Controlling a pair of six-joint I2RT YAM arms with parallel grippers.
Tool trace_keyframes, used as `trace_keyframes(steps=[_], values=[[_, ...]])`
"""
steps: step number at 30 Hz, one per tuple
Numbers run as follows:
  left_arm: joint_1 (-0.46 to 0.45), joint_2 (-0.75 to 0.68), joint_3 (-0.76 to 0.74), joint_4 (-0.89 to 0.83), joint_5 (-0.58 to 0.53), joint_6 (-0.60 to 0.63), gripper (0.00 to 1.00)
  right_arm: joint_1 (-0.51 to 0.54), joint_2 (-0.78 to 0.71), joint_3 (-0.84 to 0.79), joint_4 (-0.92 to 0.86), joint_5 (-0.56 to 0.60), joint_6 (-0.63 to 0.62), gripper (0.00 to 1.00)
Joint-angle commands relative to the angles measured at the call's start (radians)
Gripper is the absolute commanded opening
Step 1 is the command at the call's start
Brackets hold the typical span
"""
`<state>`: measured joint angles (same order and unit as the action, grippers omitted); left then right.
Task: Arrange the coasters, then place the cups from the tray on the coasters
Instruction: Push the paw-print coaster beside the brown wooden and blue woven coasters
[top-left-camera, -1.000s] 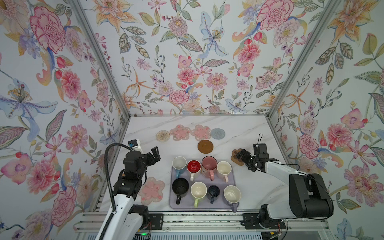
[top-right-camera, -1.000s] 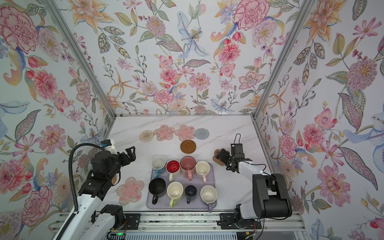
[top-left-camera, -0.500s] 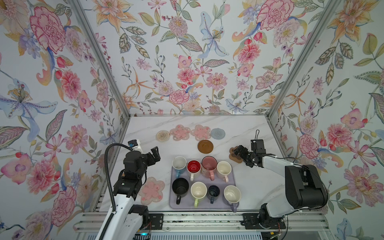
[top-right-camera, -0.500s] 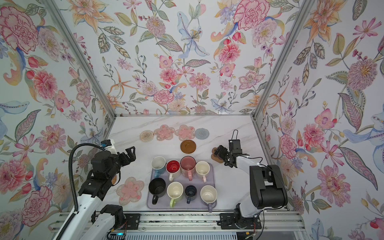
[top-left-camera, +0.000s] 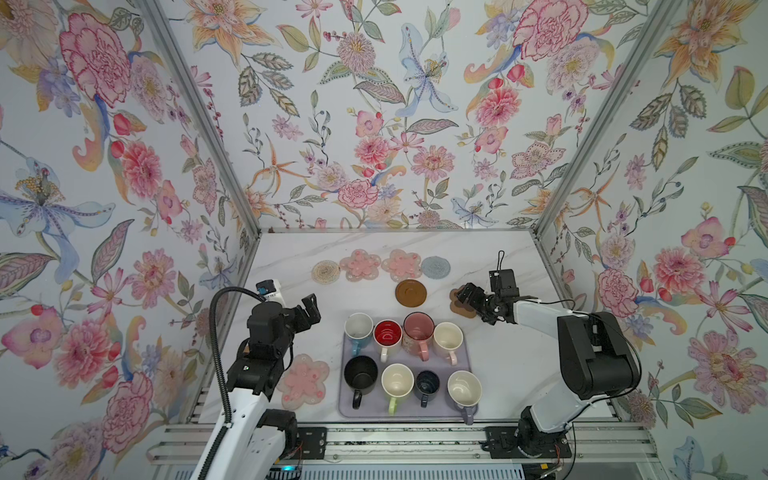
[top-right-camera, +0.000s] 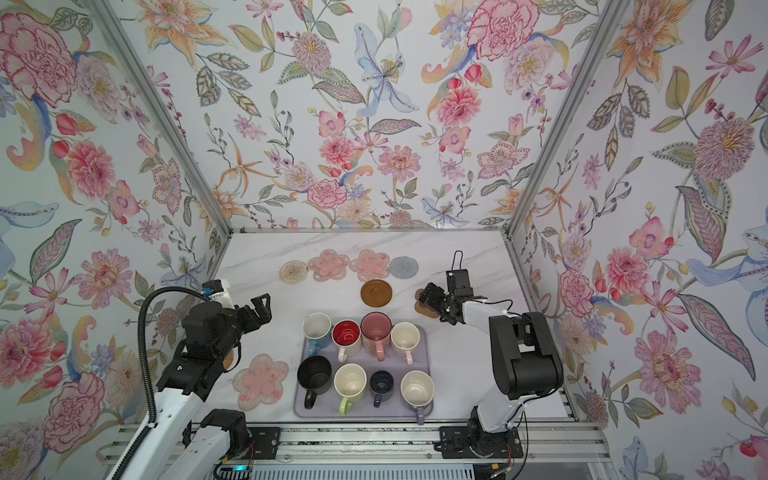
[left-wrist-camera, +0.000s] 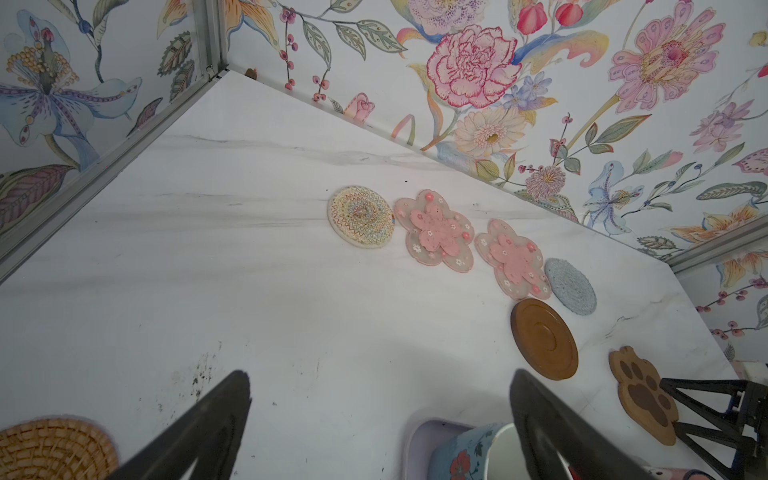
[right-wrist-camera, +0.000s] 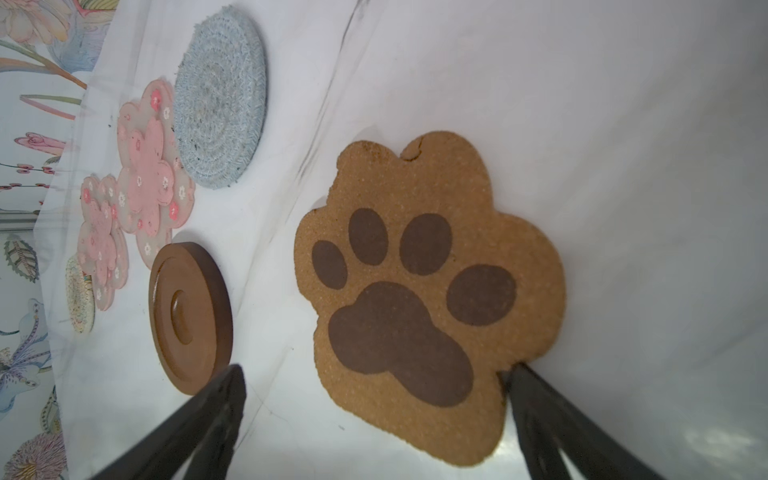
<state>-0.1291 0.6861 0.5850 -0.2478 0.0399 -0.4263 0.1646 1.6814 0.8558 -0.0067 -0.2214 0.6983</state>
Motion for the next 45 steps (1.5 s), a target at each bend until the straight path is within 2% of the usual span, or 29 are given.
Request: trace_keyframes(steps=[1,15,36,45], values=[[0.006,-0.013,0.018,-0.02,-0.026,0.003,0.99,0.011,0.038,0.039,-0.036,-0.009,-0.03,0.99],[0.007,-0.006,0.019,-0.022,-0.026,0.004,0.99,0.053,0.148,0.176,-0.102,-0.013,-0.107,0.99],[0.006,-0.003,0.027,-0.03,-0.037,0.009,0.99,0.013,0.272,0.323,-0.174,0.053,-0.158,0.99],[0.007,-0.008,0.038,-0.041,-0.04,0.009,0.99,0.017,0.341,0.403,-0.189,0.043,-0.183,0.99]])
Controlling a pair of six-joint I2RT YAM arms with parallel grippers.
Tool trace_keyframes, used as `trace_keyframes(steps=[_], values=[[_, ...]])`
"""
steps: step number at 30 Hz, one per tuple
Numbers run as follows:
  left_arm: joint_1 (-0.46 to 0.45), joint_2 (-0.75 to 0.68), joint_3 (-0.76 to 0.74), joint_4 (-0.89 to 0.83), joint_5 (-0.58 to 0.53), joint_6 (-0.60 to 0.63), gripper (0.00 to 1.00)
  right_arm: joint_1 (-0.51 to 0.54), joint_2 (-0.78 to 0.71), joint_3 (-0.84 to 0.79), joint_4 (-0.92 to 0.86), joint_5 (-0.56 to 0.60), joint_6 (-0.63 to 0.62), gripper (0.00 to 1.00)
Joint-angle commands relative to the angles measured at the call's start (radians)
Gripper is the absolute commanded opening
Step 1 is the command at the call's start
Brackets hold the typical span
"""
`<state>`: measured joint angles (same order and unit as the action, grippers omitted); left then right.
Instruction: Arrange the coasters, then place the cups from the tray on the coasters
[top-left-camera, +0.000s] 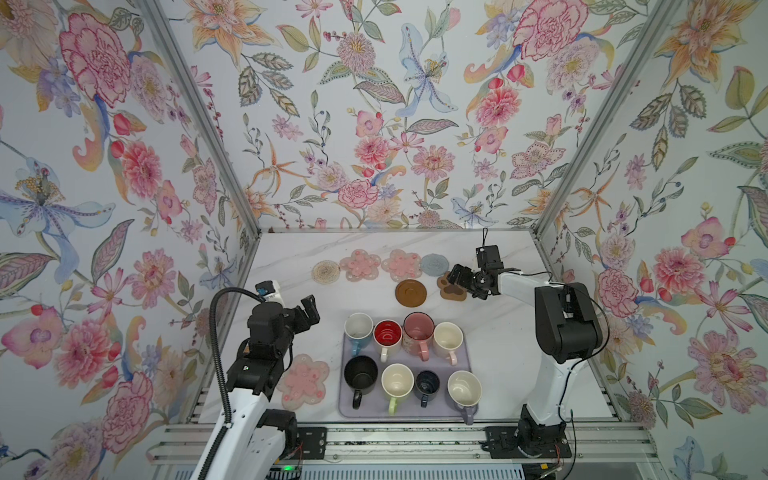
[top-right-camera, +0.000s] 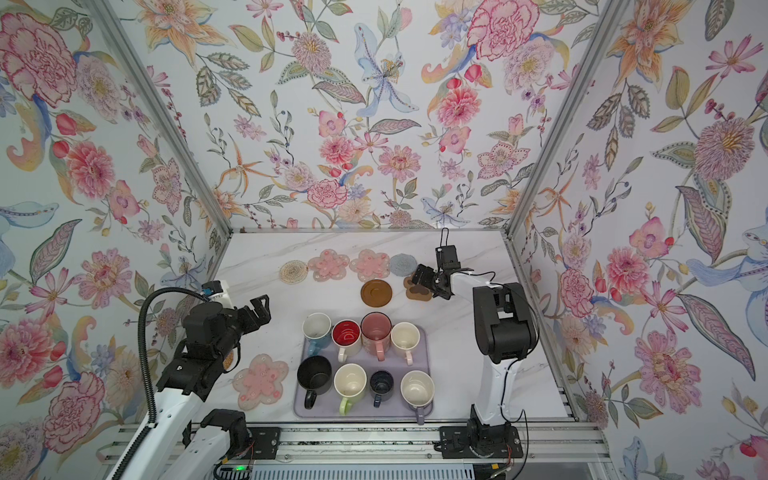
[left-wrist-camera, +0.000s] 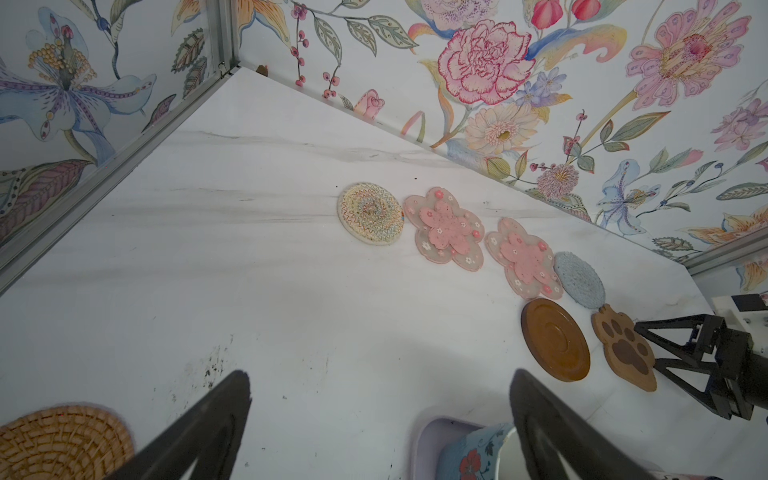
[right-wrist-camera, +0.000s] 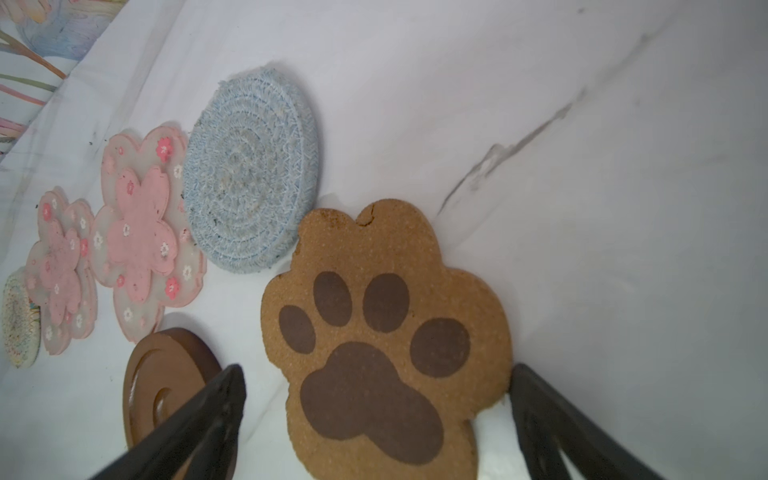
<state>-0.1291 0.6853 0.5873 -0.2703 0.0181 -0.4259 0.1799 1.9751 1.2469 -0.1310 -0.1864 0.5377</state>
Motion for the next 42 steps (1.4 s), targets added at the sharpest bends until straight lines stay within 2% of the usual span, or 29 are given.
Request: trace_keyframes(steps=[1,11,17,34,42], values=[[0.006,-0.008,0.035,-0.02,-0.017,0.006,0.99,0.003,0.051,0.02,-0.069,0.013,-0.026,0.99],[0.007,-0.019,0.039,-0.036,-0.021,0.005,0.99,-0.048,0.038,0.031,-0.094,0.079,-0.053,0.99],[0.006,-0.02,0.041,-0.042,-0.023,0.003,0.99,-0.079,0.051,0.079,-0.099,0.075,-0.096,0.99],[0.007,-0.02,0.059,-0.06,-0.022,-0.004,0.99,-0.06,0.235,0.318,-0.168,-0.074,-0.17,0.99],[0.007,-0.015,0.065,-0.06,-0.021,-0.004,0.99,-0.028,0.281,0.372,-0.173,-0.154,-0.213,0.99]])
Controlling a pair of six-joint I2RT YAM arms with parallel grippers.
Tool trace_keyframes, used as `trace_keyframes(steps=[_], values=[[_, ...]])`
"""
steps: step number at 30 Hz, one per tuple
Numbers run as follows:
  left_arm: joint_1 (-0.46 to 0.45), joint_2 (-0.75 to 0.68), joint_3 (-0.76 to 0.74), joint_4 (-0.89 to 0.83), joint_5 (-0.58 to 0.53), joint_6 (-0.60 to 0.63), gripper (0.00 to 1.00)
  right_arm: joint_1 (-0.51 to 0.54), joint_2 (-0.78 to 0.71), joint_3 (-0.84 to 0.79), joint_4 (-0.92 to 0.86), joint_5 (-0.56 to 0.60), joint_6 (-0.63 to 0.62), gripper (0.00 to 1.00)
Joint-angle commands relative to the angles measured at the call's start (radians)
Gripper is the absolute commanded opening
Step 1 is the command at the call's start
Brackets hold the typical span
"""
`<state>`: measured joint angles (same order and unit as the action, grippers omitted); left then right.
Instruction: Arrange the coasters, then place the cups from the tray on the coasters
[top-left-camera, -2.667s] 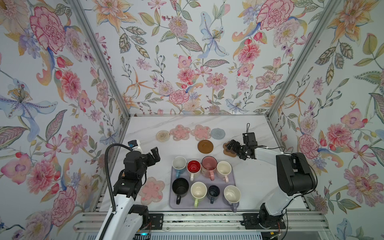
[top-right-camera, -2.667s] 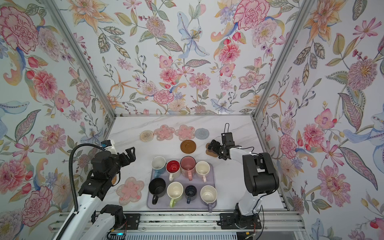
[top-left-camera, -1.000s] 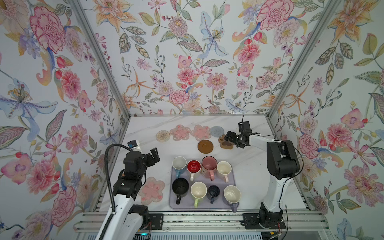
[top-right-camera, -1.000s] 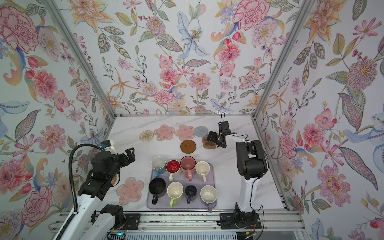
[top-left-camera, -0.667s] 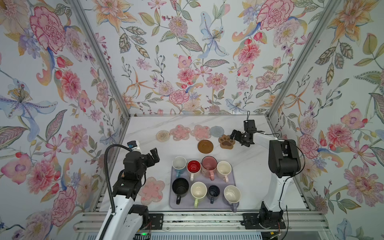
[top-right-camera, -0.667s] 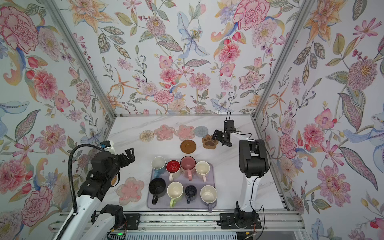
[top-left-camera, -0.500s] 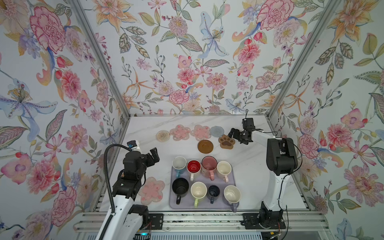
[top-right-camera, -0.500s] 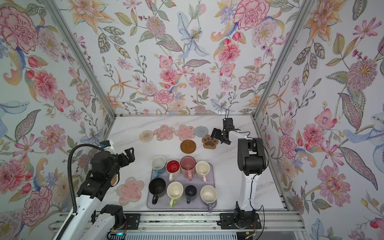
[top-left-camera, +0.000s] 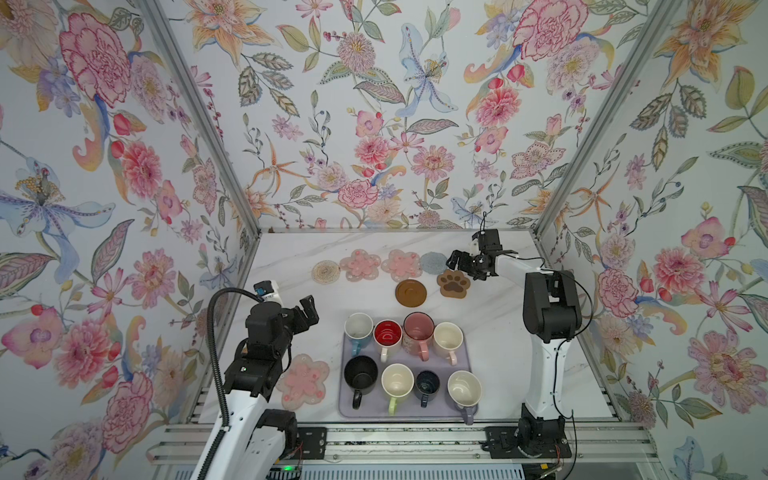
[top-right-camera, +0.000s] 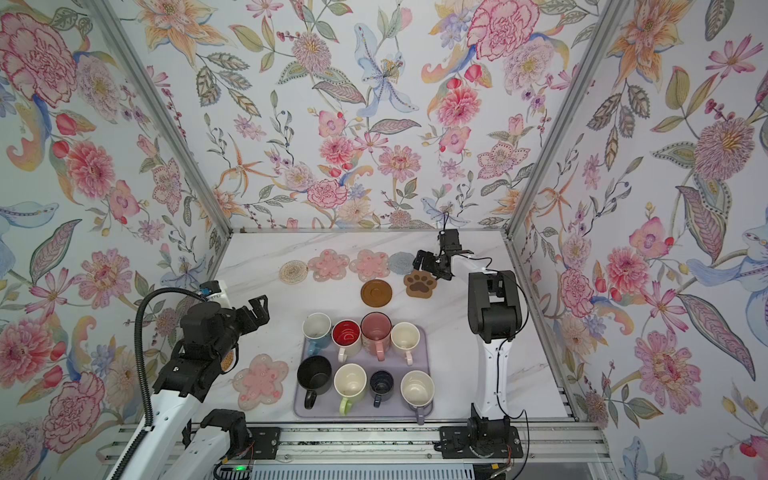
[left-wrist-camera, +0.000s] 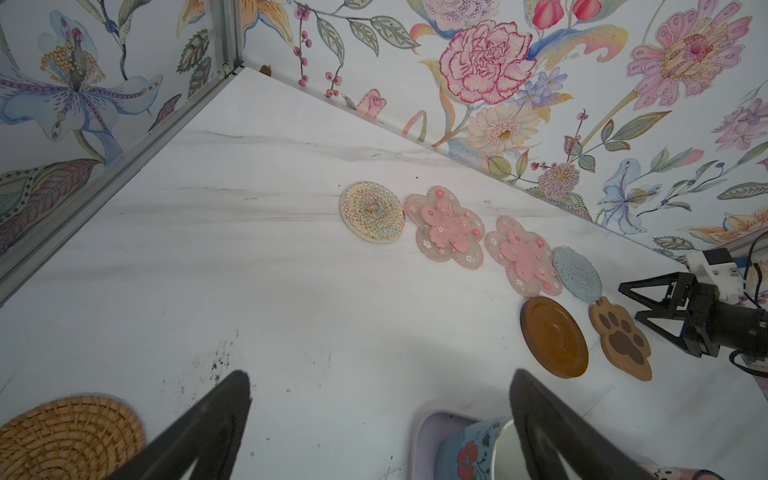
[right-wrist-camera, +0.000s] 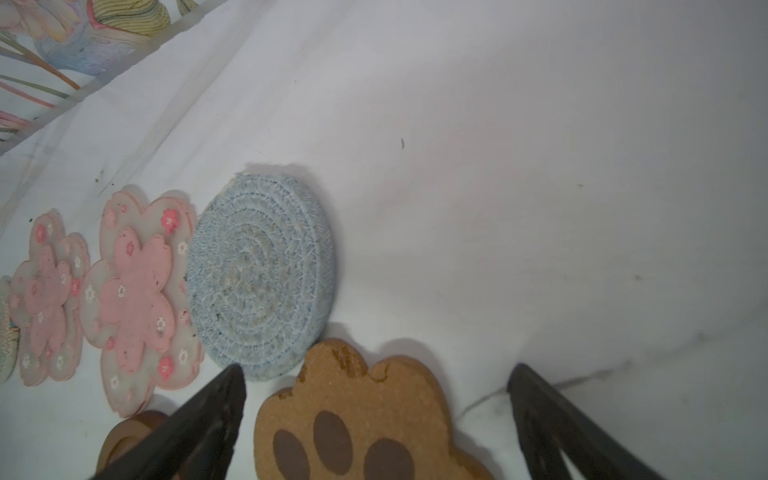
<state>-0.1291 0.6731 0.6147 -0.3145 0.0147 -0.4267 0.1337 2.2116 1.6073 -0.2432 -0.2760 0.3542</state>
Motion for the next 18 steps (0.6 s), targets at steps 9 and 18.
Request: trace_keyframes(steps=[9,18], values=[[0.007,-0.014,0.039,-0.023,-0.019,-0.001,0.99,0.057,0.044,0.028,-0.091,-0.096,-0.099,0.99],[0.007,-0.027,0.034,-0.027,-0.019,-0.003,0.99,0.08,0.005,-0.041,-0.072,-0.089,-0.099,0.99]])
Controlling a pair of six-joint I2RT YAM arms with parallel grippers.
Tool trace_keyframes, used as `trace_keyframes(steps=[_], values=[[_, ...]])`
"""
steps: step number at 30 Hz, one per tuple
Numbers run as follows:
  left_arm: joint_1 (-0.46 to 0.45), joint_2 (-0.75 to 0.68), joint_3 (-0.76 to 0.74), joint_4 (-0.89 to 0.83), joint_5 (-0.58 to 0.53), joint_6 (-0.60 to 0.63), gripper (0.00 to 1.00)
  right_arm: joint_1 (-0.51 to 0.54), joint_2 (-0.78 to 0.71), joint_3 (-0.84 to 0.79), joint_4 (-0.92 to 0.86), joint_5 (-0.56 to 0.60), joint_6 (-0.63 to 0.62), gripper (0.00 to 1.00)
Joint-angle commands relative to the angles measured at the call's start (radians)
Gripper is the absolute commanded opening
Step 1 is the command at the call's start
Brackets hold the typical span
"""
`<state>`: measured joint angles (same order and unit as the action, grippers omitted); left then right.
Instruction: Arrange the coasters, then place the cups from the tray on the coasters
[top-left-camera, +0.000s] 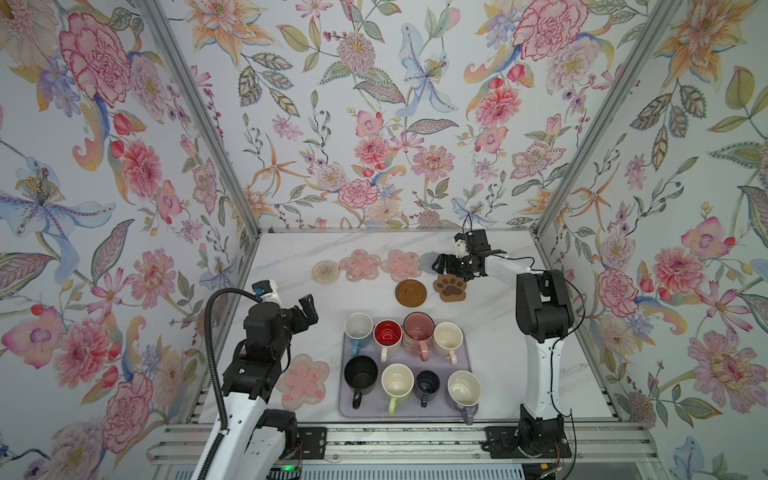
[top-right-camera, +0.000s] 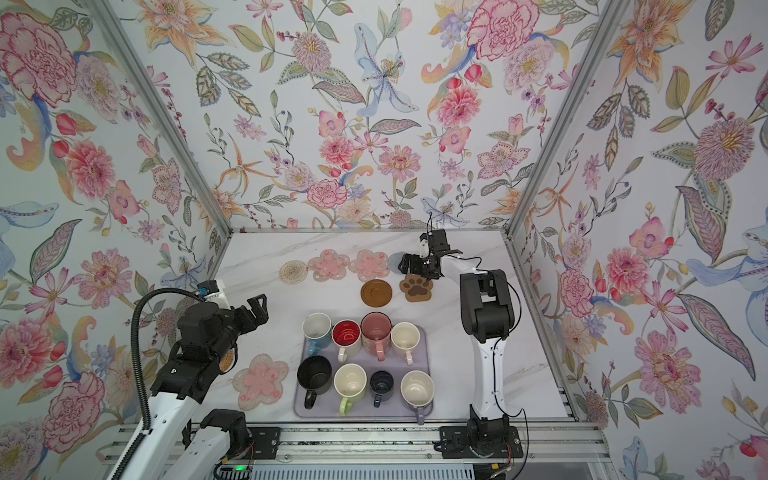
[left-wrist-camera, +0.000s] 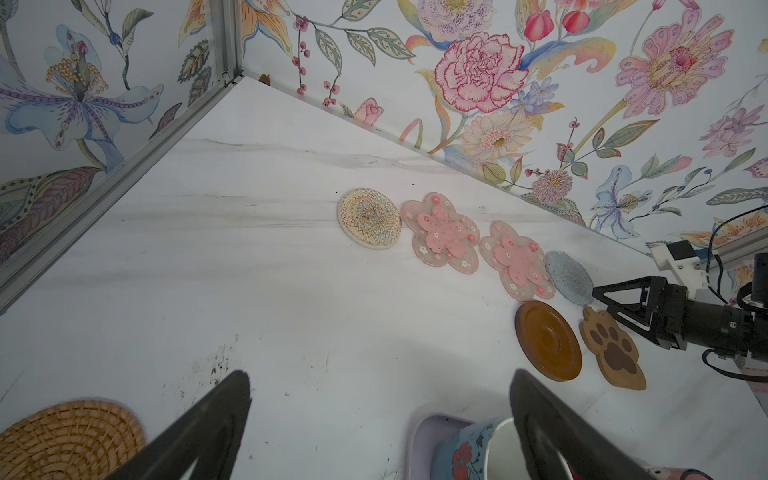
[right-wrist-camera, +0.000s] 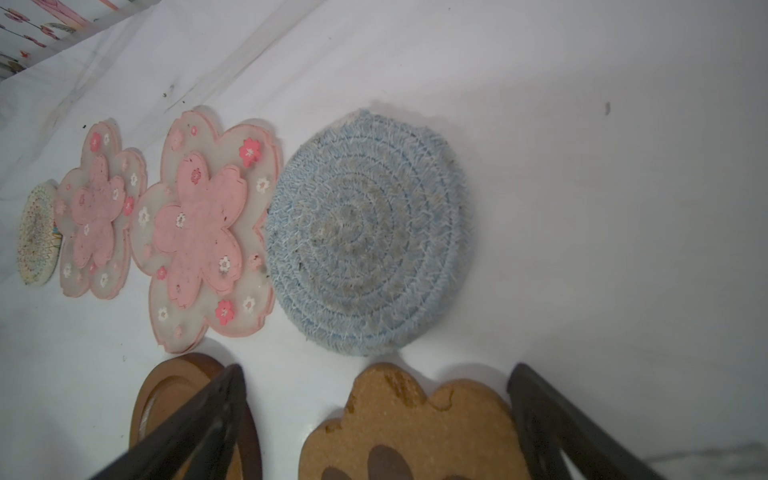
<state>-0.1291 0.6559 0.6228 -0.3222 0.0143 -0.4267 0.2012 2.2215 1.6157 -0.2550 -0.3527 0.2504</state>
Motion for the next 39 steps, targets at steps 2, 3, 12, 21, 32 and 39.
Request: trace_keyframes(steps=[2,3,12,21,32,39], values=[[0.006,-0.009,0.028,-0.02,-0.017,-0.003,0.99,0.02,-0.022,-0.067,-0.048,-0.003,0.017,0.99],[0.006,-0.01,0.029,-0.021,-0.017,-0.003,0.99,0.024,-0.032,-0.075,-0.041,-0.001,0.021,0.99],[0.008,-0.012,0.031,-0.022,-0.015,-0.003,0.99,0.017,-0.149,-0.109,-0.029,0.079,0.1,0.99],[0.006,-0.018,0.015,-0.019,-0.019,-0.006,0.99,-0.039,-0.292,-0.274,-0.028,0.143,0.146,0.99],[0.006,-0.006,0.01,-0.006,-0.013,-0.009,0.99,-0.038,-0.407,-0.524,0.066,0.111,0.217,0.99],[0.007,-0.012,0.006,-0.017,-0.009,-0.016,0.99,-0.025,-0.398,-0.559,0.111,0.097,0.241,0.99]])
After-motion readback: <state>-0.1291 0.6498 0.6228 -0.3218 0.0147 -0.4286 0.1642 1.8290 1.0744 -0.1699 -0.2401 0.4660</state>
